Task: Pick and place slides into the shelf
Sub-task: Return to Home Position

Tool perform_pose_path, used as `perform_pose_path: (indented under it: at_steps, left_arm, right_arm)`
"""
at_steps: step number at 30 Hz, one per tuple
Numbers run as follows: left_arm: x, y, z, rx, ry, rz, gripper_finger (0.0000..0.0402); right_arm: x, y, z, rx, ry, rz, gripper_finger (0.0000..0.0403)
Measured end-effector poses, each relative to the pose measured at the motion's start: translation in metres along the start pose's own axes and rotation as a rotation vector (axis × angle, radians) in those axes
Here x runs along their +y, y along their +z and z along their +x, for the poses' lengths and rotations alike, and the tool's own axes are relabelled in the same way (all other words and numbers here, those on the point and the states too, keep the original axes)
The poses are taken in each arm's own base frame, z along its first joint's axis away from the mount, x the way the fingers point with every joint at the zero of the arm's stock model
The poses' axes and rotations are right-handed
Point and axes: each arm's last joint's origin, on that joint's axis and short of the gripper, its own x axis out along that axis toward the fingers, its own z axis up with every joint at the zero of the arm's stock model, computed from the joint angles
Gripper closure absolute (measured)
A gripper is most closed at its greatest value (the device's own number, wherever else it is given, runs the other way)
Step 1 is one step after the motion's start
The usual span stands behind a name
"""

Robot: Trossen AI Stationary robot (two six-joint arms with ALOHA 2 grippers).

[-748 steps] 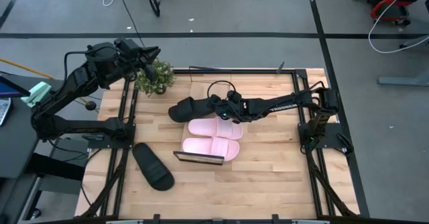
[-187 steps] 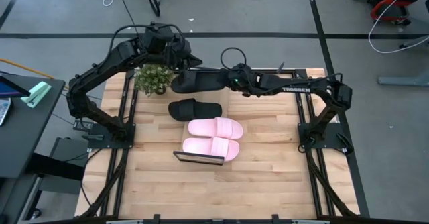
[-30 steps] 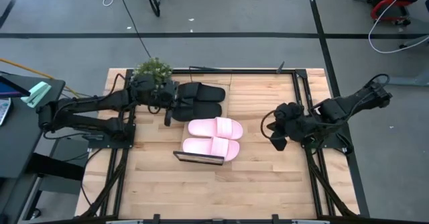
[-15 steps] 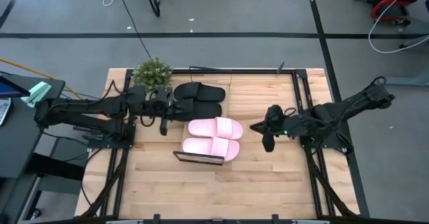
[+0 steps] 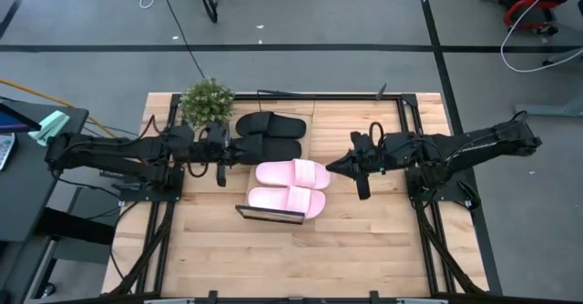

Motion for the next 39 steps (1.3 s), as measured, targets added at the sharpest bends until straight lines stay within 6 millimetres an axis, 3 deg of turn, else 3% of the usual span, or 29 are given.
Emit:
perform_pose_path:
  at_steps: [4, 8, 13, 17, 24, 29, 34, 39]
  left_arm:
    - [0.006, -0.018, -0.012, -0.236, -0.003, -0.083, 0.0401]
    - [0.01, -0.03, -0.023, -0.351, -0.01, -0.119, 0.0401]
    - [0.009, -0.033, -0.025, -0.314, -0.066, -0.053, 0.0401]
    - [0.009, -0.042, -0.022, -0.177, -0.107, -0.037, 0.0401]
    - [0.008, -0.019, -0.023, -0.235, -0.113, 0.003, 0.0401]
    - [0.011, -0.037, -0.018, 0.076, -0.151, -0.019, 0.0402]
    - [0.008, -0.01, -0.031, -0.141, -0.137, 0.024, 0.0401]
    - [0.014, -0.016, -0.046, -0.225, -0.073, 0.008, 0.0401]
  right_arm:
    - [-0.005, 0.006, 0.0, -0.041, -0.016, -0.001, 0.0403]
    - [-0.011, 0.01, 0.001, -0.075, -0.067, -0.02, 0.0403]
    - [-0.022, 0.007, 0.001, 0.02, -0.043, 0.021, 0.0403]
    - [-0.027, 0.004, 0.001, 0.068, -0.036, 0.066, 0.0403]
    - [-0.024, 0.027, -0.003, -0.107, -0.111, -0.017, 0.0403]
    - [-0.032, 0.02, -0.003, 0.0, -0.102, 0.031, 0.0403]
    - [-0.033, 0.02, -0.003, -0.017, -0.139, 0.007, 0.0403]
    - [-0.038, 0.012, -0.001, -0.001, -0.177, 0.037, 0.0403]
